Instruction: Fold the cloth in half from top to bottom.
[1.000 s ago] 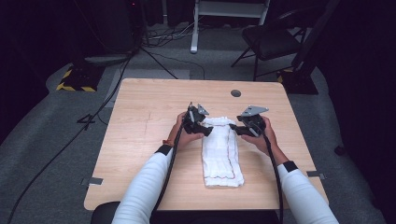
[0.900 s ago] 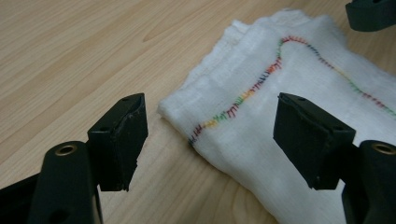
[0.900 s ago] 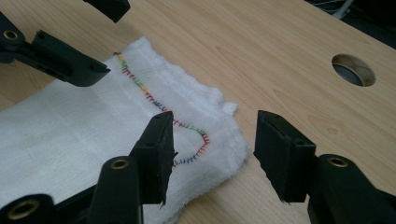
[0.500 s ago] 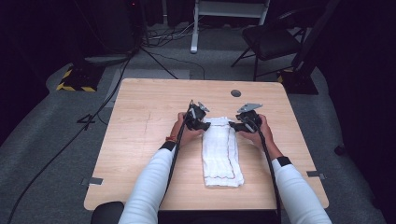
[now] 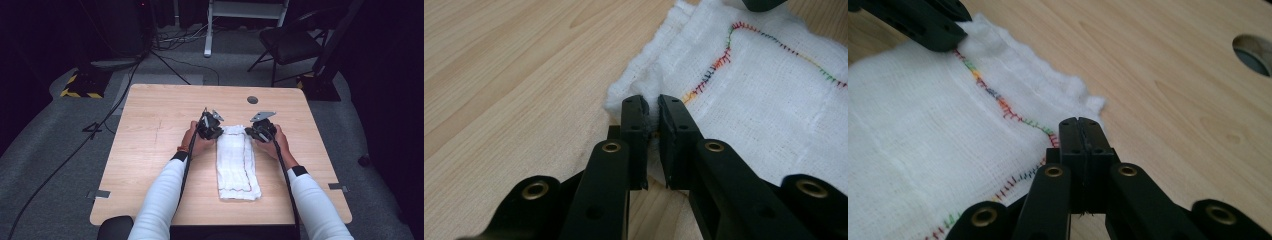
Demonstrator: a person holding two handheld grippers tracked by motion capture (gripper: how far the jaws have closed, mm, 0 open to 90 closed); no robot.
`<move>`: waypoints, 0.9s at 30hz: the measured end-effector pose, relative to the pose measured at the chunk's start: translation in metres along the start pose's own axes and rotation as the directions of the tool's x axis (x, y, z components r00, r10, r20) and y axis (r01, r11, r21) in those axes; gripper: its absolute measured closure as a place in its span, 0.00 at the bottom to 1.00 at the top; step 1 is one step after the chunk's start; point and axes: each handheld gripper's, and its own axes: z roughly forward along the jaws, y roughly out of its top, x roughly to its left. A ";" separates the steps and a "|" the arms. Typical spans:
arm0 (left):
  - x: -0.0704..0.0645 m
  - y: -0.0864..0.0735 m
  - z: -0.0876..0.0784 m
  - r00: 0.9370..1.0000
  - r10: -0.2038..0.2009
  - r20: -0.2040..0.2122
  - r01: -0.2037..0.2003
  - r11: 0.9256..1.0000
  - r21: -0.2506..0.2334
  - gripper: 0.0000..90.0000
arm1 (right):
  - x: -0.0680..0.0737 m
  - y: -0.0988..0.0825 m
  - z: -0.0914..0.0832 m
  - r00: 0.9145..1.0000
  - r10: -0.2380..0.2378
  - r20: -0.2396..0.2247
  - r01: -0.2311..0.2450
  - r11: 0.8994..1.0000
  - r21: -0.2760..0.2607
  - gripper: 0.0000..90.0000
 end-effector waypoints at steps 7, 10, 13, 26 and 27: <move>0.009 -0.007 -0.008 0.999 -0.037 -0.008 0.037 0.999 -0.024 0.91 | 0.002 0.006 0.005 0.999 0.011 0.047 -0.011 1.000 -0.003 0.84; 0.010 -0.009 -0.006 0.999 -0.040 -0.027 0.040 0.999 -0.008 0.87 | 0.003 0.009 0.010 0.999 0.041 0.030 -0.041 0.999 -0.001 0.69; 0.011 -0.011 -0.005 0.998 -0.055 -0.017 0.055 0.998 -0.004 0.83 | 0.005 0.011 0.018 0.998 0.055 -0.015 -0.055 0.998 0.021 0.61; 0.015 -0.011 0.004 0.988 -0.151 -0.018 0.151 0.988 -0.016 0.27 | -0.012 0.010 0.027 0.981 0.163 -0.107 -0.158 0.986 0.056 0.56; 0.014 -0.010 0.006 0.990 -0.142 -0.007 0.142 0.990 -0.006 0.26 | -0.012 0.010 0.027 0.979 0.159 -0.125 -0.152 0.987 0.059 0.61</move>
